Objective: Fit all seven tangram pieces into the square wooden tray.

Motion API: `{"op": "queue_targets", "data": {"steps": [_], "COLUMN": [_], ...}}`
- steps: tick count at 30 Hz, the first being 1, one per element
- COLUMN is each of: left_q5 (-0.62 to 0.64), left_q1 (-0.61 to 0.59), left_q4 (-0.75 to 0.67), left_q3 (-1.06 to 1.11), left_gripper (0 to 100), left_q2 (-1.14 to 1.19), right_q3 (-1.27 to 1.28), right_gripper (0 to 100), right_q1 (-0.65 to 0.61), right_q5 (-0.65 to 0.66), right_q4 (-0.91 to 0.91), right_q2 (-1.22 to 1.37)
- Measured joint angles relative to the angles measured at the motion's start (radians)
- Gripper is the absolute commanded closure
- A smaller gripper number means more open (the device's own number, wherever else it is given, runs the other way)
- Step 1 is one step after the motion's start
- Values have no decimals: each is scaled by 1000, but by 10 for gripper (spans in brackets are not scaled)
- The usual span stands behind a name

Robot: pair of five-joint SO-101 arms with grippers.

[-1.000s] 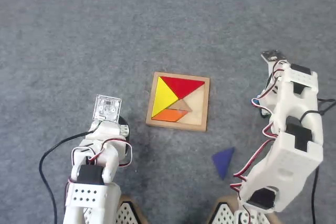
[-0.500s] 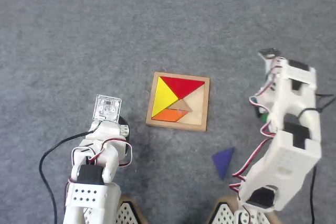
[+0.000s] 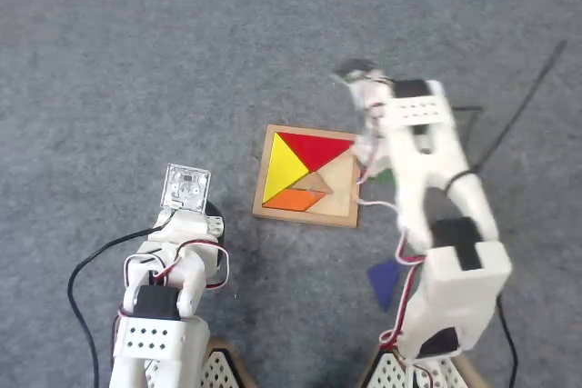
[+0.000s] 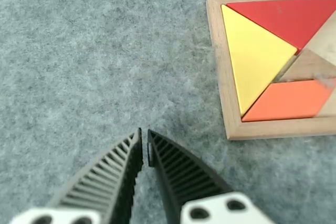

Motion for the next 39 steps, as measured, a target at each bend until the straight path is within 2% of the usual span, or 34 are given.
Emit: {"op": "queue_targets", "data": {"steps": [5,9,13,16,19,21,25,30,36,39], "left_q5": [0,0,0,0,0,0,0,0,0,0], "left_q1": [0,0,0,0,0,0,0,0,0,0], "left_q4": [0,0,0,0,0,0,0,0,0,0], "left_q3": [0,0,0,0,0,0,0,0,0,0], "left_gripper": [985,985,985,985,985,985,985,985,985,985], "left_q2": [0,0,0,0,0,0,0,0,0,0], "right_q3": [-147,-233,-264,-267,-262,-247,-241,-241,-247,-249], "right_gripper": [898,898,898,898,898,898,898,898,892,847], "right_q1": [-84,-92,-71,-9,83,87,-17,-176,-201,-201], "right_q5": [-18,-18,9,9,6,6,20,89,106,107], "right_q4": [48,107,144,224,212,187,137,58,54,54], "right_q2": [49,123,127,118,77,60,80,229,281,282]}}
